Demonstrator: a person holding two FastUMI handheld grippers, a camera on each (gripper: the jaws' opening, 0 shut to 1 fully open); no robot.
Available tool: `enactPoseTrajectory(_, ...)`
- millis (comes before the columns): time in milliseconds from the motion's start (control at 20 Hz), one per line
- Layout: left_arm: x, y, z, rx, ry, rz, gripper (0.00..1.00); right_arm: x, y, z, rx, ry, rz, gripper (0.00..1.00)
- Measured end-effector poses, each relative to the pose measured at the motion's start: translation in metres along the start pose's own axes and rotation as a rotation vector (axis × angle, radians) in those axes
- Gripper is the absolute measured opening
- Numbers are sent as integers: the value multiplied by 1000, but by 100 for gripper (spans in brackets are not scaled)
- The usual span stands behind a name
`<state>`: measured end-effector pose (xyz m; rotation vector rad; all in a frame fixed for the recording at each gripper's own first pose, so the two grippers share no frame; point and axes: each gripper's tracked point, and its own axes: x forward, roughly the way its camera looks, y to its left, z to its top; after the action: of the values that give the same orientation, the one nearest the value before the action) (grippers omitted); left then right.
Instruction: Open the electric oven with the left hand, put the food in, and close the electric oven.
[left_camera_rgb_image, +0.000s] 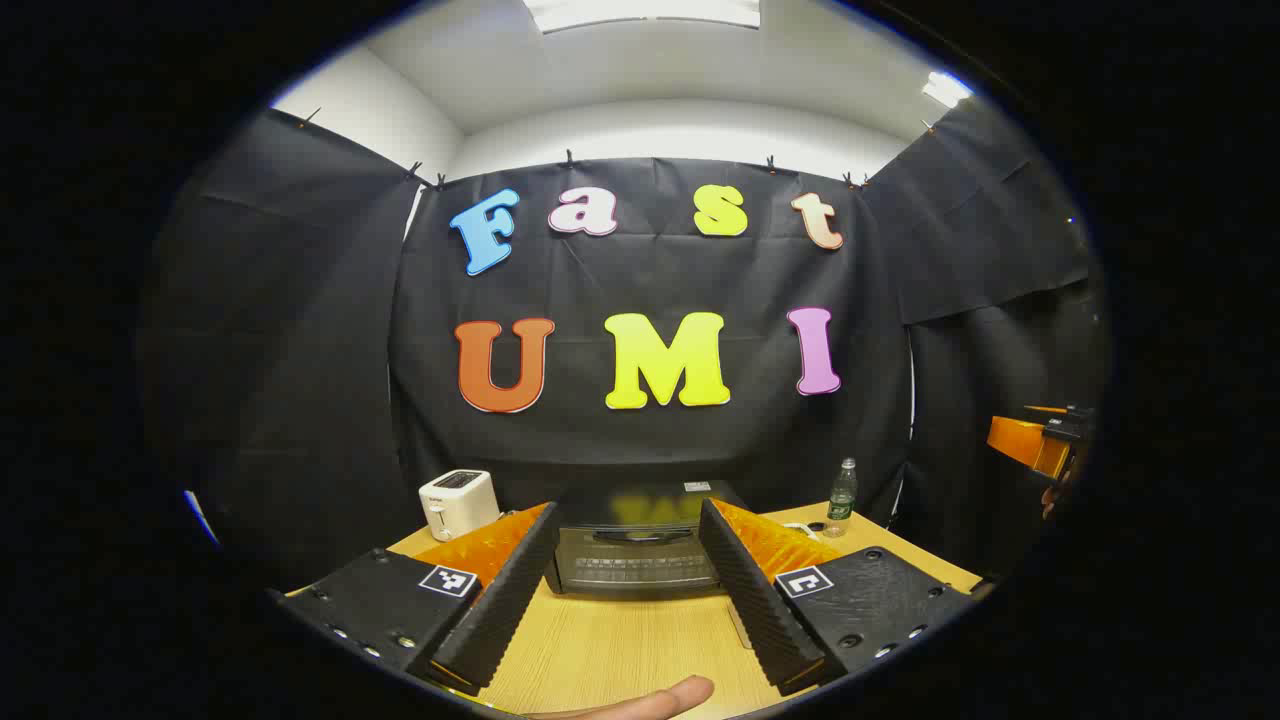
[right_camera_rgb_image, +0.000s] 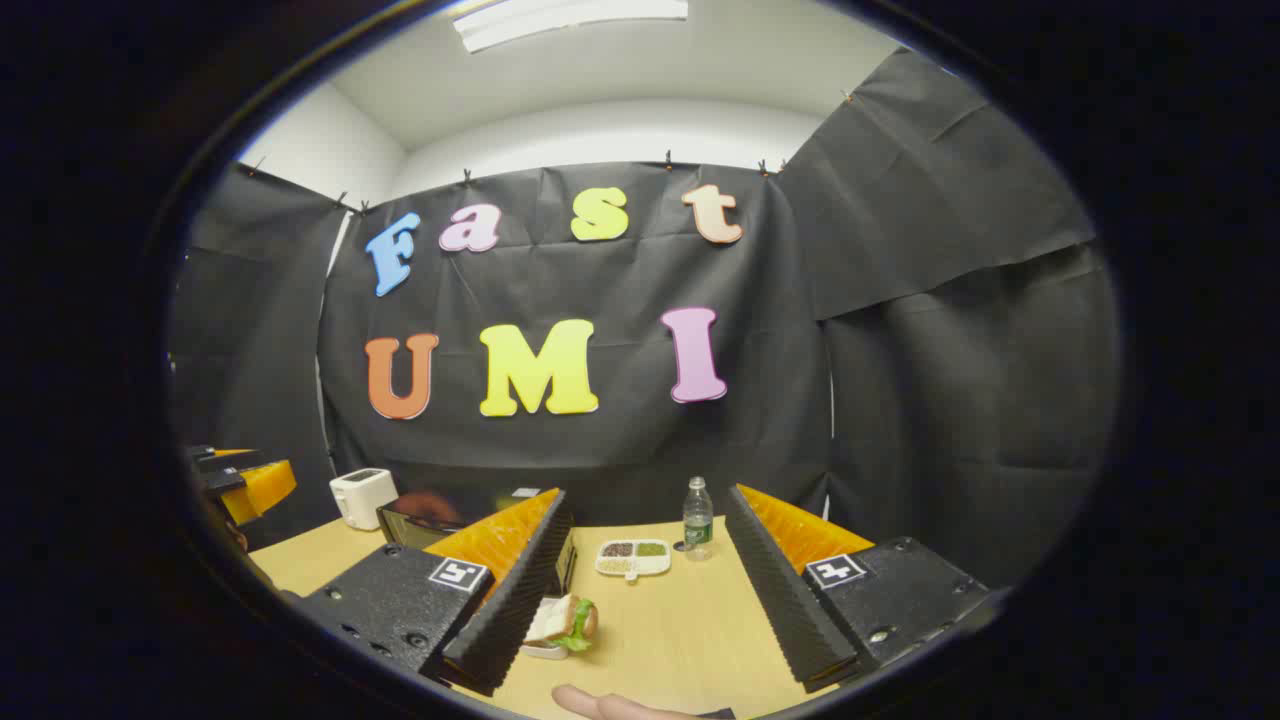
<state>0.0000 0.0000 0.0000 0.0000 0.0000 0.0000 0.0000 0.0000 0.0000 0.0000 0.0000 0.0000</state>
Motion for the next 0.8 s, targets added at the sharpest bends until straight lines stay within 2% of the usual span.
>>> enactPoseTrajectory(100,-1,-2,1,2,-5,-2,92,0,0,-2,0,-2,10,100)
enactPoseTrajectory(200,-1,-1,2,3,-13,0,92,0,1,-2,-7,-5,12,96)
enactPoseTrajectory(650,11,-6,-2,2,-12,-14,92,8,-1,-10,-6,10,18,96)
enactPoseTrajectory(800,29,-17,-12,-23,21,-47,92,14,-3,-13,-1,12,19,96)
